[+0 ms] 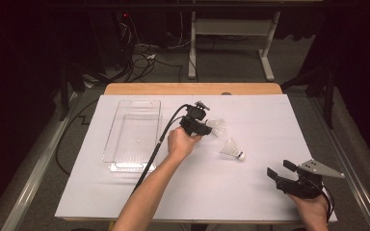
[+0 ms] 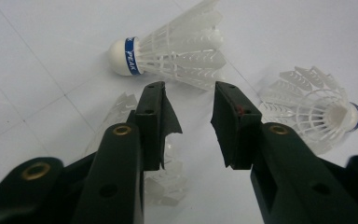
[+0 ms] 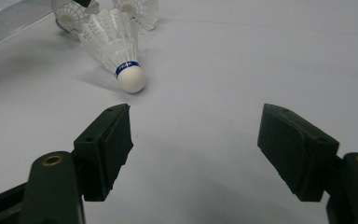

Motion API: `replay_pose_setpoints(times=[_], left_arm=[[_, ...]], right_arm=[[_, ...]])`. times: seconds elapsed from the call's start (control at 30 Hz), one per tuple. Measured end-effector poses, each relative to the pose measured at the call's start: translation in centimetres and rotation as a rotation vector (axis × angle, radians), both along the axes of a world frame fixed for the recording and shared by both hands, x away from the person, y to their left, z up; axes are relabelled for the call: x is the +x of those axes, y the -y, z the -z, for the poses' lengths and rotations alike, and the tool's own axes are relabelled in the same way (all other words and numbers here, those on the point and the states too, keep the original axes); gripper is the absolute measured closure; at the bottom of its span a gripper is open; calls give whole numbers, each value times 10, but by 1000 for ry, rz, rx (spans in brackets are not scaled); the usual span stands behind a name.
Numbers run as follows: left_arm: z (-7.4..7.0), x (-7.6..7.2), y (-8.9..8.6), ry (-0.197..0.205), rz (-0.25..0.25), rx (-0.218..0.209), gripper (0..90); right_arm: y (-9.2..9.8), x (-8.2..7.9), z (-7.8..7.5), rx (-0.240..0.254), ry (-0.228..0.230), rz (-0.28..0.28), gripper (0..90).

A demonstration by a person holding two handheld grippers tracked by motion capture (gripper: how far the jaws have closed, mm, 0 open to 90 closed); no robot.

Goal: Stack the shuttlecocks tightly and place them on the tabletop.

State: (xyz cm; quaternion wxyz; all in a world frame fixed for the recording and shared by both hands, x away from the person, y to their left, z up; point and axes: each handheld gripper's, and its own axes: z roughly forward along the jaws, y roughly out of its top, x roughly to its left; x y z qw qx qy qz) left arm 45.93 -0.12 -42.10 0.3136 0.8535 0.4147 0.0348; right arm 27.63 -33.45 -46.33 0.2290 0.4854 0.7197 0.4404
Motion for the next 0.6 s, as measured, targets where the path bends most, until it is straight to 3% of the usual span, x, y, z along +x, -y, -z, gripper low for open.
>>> replay_pose_setpoints(times=[0.6], left_arm=[[-2,-3,2,4,21,-32,586]], right_arm=[[0,0,0,-3,2,-5,263]])
